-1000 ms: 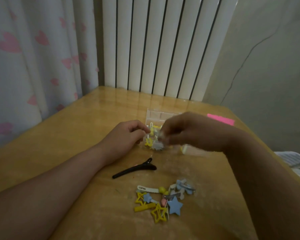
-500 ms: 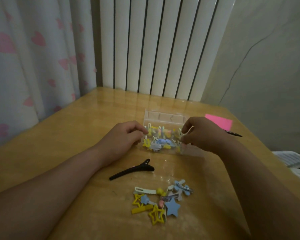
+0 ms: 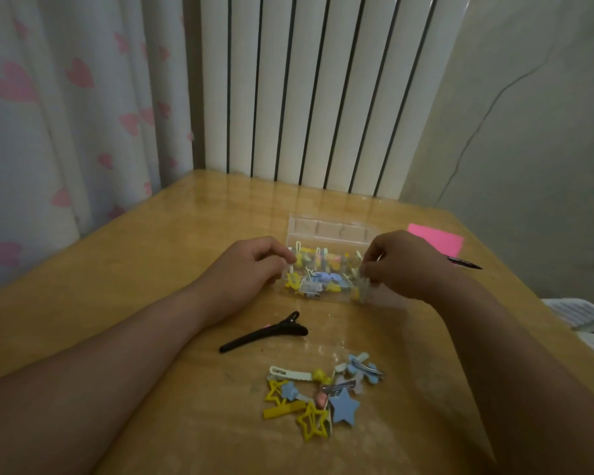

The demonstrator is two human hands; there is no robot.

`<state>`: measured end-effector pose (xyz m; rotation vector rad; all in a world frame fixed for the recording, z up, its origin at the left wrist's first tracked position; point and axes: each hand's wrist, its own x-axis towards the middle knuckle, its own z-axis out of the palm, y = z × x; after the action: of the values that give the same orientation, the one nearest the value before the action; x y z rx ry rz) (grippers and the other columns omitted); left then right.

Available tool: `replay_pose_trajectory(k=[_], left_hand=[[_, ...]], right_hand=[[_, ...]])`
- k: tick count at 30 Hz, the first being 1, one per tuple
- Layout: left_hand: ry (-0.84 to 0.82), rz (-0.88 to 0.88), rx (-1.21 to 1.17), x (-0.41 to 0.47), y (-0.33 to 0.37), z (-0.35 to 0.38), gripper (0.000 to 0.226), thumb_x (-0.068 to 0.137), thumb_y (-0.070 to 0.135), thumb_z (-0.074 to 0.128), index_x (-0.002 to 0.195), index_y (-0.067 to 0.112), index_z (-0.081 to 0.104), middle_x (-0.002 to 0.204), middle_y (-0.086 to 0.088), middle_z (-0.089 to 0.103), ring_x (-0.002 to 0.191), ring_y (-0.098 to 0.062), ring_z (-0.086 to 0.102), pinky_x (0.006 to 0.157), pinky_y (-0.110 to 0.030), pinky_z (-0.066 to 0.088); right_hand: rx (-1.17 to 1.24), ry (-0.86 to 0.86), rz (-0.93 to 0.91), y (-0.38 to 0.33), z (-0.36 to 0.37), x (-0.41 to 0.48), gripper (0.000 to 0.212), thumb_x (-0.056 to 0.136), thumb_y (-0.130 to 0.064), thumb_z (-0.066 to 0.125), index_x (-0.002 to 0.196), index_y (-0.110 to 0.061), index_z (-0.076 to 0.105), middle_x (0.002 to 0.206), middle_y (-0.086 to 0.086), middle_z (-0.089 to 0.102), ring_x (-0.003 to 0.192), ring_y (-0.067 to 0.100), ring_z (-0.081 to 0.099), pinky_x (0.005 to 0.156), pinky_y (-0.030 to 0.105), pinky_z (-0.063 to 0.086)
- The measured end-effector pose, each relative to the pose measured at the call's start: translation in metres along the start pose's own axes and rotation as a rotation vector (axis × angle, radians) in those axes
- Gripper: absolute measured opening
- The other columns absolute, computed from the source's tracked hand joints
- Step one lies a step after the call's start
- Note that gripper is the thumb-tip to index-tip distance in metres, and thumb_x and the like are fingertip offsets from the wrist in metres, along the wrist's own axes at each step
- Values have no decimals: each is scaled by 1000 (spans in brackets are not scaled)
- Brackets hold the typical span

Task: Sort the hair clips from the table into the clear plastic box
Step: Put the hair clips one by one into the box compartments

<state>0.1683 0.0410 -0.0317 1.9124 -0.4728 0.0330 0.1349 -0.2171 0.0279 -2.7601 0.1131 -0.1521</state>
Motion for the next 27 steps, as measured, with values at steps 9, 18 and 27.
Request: replay_pose_trajectory(k=[9,18,27], left_hand=[[6,6,9,-2,4,0,19,101,13,62,104,19,79,80,7,70,73,-1,62,68,-11,48],[9,20,-10,-2,5,0,19,98,7,62,105,11,79,81,0,69,73,-7,61,67,-14,49],[-7,7,-20,-1,3,0,20,98,9,61,102,18,79,80,-1,69,73,-8,61,71,-21,50]], right_hand=[[57,-260,-359,-41,-17,-25,4,94,-27,76,94,-29,73,82,-11,74,73,-6,68,69,22,48],[-198,-694,-550,-88,1,-57,13,92,-36,78,104,-34,75,92,-17,74,83,-2,68,77,29,58],[-357,-639,-611,-99,14,-65,13,93,-30,74,103,-23,74,94,-6,71,83,15,67,75,37,58]])
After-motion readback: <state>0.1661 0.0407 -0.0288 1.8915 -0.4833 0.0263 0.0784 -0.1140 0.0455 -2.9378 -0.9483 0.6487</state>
